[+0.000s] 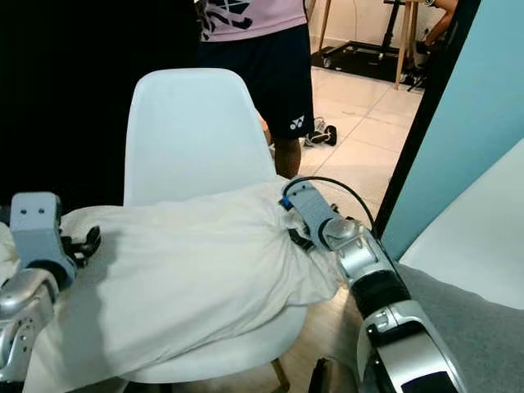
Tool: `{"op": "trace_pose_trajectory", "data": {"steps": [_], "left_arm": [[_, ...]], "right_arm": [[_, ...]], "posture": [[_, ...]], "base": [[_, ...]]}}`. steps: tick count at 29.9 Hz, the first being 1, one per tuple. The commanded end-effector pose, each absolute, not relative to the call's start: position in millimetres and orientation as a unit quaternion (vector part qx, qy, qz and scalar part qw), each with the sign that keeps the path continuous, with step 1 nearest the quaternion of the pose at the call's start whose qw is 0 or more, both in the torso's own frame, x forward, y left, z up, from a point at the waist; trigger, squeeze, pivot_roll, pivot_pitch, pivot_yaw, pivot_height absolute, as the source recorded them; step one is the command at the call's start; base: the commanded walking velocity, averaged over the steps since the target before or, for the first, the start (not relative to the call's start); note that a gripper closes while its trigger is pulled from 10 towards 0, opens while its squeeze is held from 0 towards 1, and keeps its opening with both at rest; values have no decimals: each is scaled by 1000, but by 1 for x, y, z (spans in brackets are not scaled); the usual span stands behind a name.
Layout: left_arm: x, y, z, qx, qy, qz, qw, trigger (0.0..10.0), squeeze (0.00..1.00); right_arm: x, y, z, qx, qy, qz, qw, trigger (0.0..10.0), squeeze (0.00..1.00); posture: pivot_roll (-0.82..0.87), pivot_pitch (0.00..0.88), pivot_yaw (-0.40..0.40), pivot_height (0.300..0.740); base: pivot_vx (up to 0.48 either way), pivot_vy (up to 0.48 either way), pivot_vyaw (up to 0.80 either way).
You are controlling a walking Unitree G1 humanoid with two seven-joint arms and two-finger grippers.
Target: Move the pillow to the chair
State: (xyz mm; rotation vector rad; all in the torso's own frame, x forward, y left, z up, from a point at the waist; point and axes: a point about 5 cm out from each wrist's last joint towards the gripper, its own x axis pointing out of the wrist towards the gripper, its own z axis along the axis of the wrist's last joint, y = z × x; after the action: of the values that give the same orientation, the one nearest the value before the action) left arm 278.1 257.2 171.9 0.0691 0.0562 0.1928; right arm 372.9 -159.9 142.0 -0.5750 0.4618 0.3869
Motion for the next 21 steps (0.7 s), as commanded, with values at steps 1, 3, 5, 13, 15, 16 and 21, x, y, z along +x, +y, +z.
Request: {"op": "trace_pose_trajectory", "data": {"steps": [1,3,5,13,15,16,21], "left_arm": [[280,251,181,32,2,82,996,10000,1000],[282,239,197,15,-45,46,998,10000,1000],[283,226,211,7,-83,21,996,10000,1000],[279,184,184,30,-64,34,997,10000,0],[273,179,168,37,-46,37,998,10000,0],[273,179,168,37,-46,37,998,10000,0],[264,176,153,44,-29,29,998,10000,0]], "right_arm": [[375,-168,147,-281,217,167,920,10000,1000],[378,-163,156,-244,187,170,936,10000,706],[381,-155,166,-193,153,178,953,10000,0],[359,-109,179,88,24,315,945,10000,0],[348,-104,169,97,20,335,937,10000,0],[348,-104,169,97,20,335,937,10000,0],[342,-121,144,4,62,300,952,10000,0]], "posture": [[119,0,-34,303],[115,0,-30,303],[118,0,-28,303],[115,0,-24,318],[114,0,-25,328],[114,0,-25,328],[115,0,-29,352]], "base": [[0,0,0],[0,0,0],[0,0,0],[0,0,0],[0,0,0],[0,0,0],[0,0,0]]}}
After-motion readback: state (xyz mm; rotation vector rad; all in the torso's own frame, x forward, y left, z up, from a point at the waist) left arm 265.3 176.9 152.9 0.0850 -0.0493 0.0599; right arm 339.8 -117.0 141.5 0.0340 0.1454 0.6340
